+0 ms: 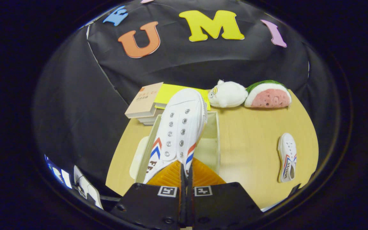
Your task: Open the storage box then place both shoes into the box .Put the left shoe in first, then the right shoe, with the right side of both shoes facing outward in a uniform manner.
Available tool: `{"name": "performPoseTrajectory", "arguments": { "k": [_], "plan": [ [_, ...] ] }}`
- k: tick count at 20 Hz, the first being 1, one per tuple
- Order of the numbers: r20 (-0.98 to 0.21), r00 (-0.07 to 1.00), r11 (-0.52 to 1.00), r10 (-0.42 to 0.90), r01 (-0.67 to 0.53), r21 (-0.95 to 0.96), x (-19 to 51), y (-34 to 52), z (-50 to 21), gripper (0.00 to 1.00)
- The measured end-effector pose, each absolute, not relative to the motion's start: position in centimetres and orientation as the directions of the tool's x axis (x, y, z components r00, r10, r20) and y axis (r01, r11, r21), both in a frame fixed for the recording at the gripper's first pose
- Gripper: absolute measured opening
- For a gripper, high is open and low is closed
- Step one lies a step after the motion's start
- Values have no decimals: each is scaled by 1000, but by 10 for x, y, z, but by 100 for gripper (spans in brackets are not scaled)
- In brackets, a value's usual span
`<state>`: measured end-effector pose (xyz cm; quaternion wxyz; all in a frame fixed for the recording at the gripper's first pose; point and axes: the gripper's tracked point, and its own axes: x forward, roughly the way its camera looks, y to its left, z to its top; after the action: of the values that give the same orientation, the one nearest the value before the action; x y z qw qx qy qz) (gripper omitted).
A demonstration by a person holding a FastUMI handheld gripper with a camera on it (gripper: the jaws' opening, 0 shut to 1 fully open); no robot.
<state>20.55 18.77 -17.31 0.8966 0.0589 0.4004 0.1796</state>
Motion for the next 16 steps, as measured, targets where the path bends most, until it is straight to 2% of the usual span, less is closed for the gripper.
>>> {"name": "performPoseTrajectory", "arguments": {
  "k": [7, 13, 16],
  "plan": [
    [-810, 486, 940, 329, -255, 229, 214, 239, -249, 6],
    [-853, 426, 947, 302, -237, 217, 222, 246, -274, 7],
    [-822, 452, 933, 347, -256, 253, 224, 249, -264, 18]
  ]
}}
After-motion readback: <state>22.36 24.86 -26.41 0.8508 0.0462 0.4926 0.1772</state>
